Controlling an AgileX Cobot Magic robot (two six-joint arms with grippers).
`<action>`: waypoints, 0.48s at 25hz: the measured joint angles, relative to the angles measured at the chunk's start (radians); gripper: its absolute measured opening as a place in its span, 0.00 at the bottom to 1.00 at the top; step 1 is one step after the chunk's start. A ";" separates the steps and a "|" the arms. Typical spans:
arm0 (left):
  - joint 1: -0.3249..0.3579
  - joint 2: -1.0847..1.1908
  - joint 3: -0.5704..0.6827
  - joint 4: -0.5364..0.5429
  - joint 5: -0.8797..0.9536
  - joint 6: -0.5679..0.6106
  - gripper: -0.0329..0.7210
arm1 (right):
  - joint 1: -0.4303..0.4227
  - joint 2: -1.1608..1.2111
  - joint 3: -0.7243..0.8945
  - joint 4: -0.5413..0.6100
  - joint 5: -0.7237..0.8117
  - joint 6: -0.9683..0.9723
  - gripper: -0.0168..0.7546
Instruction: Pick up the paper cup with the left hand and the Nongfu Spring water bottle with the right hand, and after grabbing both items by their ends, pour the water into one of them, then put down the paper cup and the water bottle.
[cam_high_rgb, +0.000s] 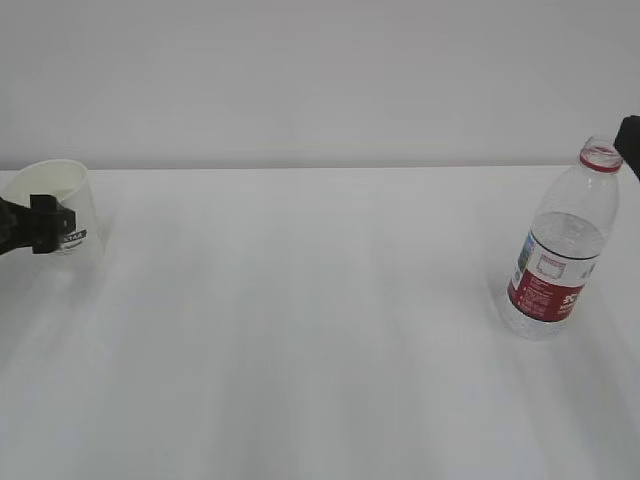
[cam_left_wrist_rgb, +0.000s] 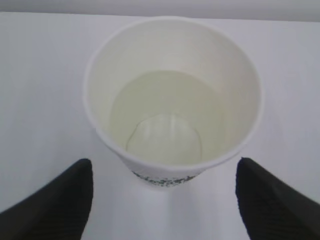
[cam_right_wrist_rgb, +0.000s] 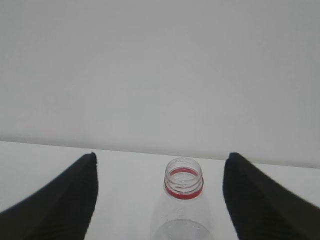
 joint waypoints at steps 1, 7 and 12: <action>0.000 -0.007 0.000 0.000 0.016 0.000 0.91 | 0.000 0.000 0.000 0.000 0.000 0.000 0.78; 0.000 -0.067 0.000 0.000 0.091 0.000 0.90 | 0.000 0.000 0.000 0.000 0.000 0.000 0.78; 0.000 -0.150 0.000 0.000 0.131 0.000 0.89 | 0.000 0.000 0.000 0.000 -0.002 0.000 0.78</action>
